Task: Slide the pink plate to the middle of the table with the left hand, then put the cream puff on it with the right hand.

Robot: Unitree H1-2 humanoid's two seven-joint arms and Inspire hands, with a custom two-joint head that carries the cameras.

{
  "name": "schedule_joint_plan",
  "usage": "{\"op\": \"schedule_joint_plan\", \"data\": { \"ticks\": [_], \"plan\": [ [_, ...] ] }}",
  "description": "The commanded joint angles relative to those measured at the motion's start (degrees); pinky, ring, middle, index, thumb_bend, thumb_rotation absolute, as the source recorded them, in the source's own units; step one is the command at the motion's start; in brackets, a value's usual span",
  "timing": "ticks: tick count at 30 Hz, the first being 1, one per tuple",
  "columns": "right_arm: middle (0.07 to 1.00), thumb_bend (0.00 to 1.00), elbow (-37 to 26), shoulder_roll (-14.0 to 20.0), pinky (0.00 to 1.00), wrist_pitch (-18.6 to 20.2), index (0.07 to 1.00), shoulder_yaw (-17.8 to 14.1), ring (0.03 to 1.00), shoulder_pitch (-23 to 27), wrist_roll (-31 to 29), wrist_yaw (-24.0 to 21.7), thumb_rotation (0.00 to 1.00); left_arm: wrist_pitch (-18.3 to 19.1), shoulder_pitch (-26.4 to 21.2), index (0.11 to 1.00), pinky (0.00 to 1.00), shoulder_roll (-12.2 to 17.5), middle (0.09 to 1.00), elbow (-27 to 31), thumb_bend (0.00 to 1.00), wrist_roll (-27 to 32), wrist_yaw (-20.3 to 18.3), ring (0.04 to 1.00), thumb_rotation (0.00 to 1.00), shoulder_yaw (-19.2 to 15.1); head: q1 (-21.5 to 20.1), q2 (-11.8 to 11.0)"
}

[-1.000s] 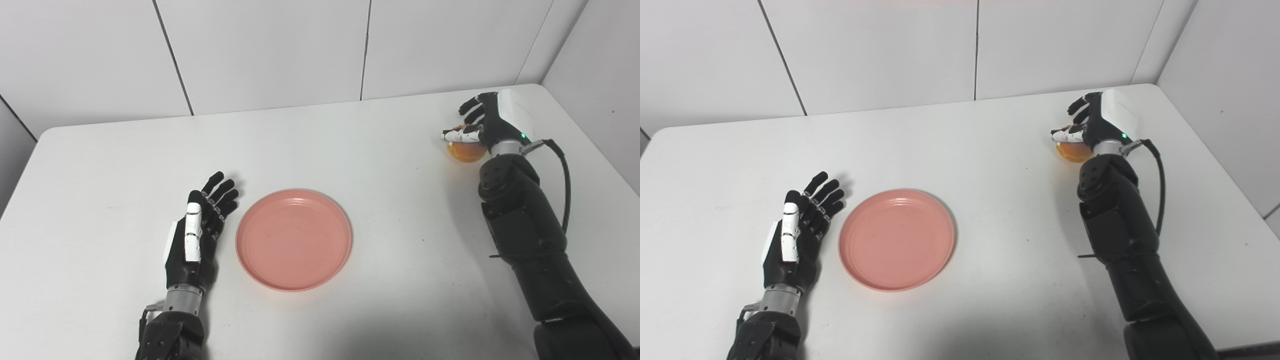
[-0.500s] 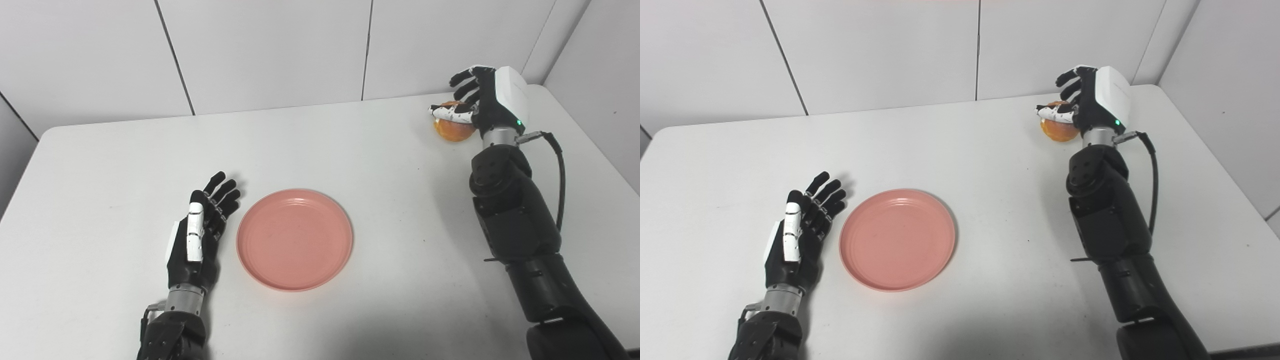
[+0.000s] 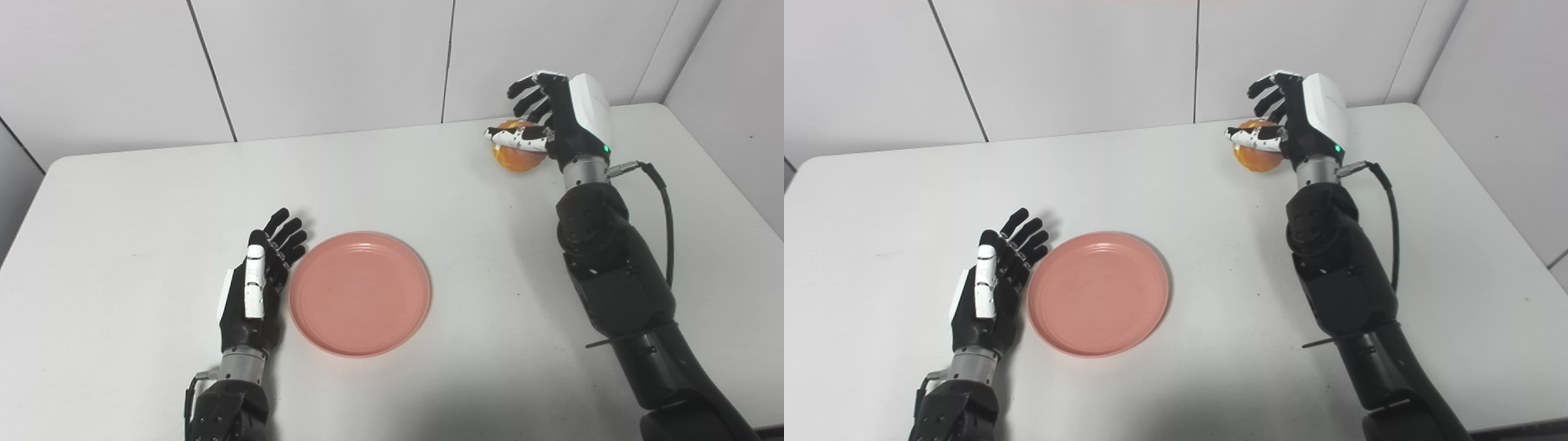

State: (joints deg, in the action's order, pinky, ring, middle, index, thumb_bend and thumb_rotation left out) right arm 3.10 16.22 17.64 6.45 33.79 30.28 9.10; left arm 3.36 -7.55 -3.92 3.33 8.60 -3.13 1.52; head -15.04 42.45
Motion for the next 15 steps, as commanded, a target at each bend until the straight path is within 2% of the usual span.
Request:
{"op": "schedule_joint_plan", "data": {
  "ticks": [1,5,6,9,11,15],
  "plan": [
    [0.406,0.51,-2.3,0.3,0.15,-4.8,0.51,0.1,0.434,1.3,-0.4,0.0,0.0,-0.2,-0.6,0.846,0.9,-0.8,0.869,2.0,0.51,-0.7,0.2,0.867,1.0,0.7,1.7,0.1],
    [0.404,0.51,-4.5,-0.2,0.14,-5.1,0.506,1.4,0.442,0.3,0.1,-1.6,0.0,-1.3,-0.4,0.845,0.92,-1.4,0.869,1.6,0.51,-1.5,0.7,0.87,1.0,1.3,3.7,0.2],
    [0.437,0.52,-5.1,-0.3,0.13,-5.3,0.494,1.8,0.443,0.0,0.2,-2.1,0.0,-1.5,-0.4,0.844,0.91,-1.7,0.867,1.5,0.51,-1.8,0.9,0.868,1.0,1.3,3.7,0.2],
    [0.409,0.51,-6.5,-0.7,0.14,-6.2,0.507,2.6,0.443,-0.7,-0.3,-3.1,0.0,-2.3,-0.3,0.833,0.9,-2.5,0.858,1.3,0.5,-2.1,1.5,0.864,1.0,1.4,5.1,0.3],
    [0.475,0.51,-7.4,-1.2,0.14,-7.2,0.487,3.3,0.395,-1.3,-0.5,-3.6,0.0,-2.9,-0.3,0.825,0.9,-2.9,0.848,1.1,0.49,-2.4,1.8,0.859,1.0,1.4,5.5,0.5],
    [0.489,0.52,-8.9,-2.5,0.12,-9.0,0.482,4.8,0.391,-2.5,-0.3,-4.3,0.0,-2.9,-0.3,0.823,0.9,-3.3,0.846,1.2,0.49,-3.1,2.4,0.857,1.0,1.6,5.8,0.8]
  ]
}}
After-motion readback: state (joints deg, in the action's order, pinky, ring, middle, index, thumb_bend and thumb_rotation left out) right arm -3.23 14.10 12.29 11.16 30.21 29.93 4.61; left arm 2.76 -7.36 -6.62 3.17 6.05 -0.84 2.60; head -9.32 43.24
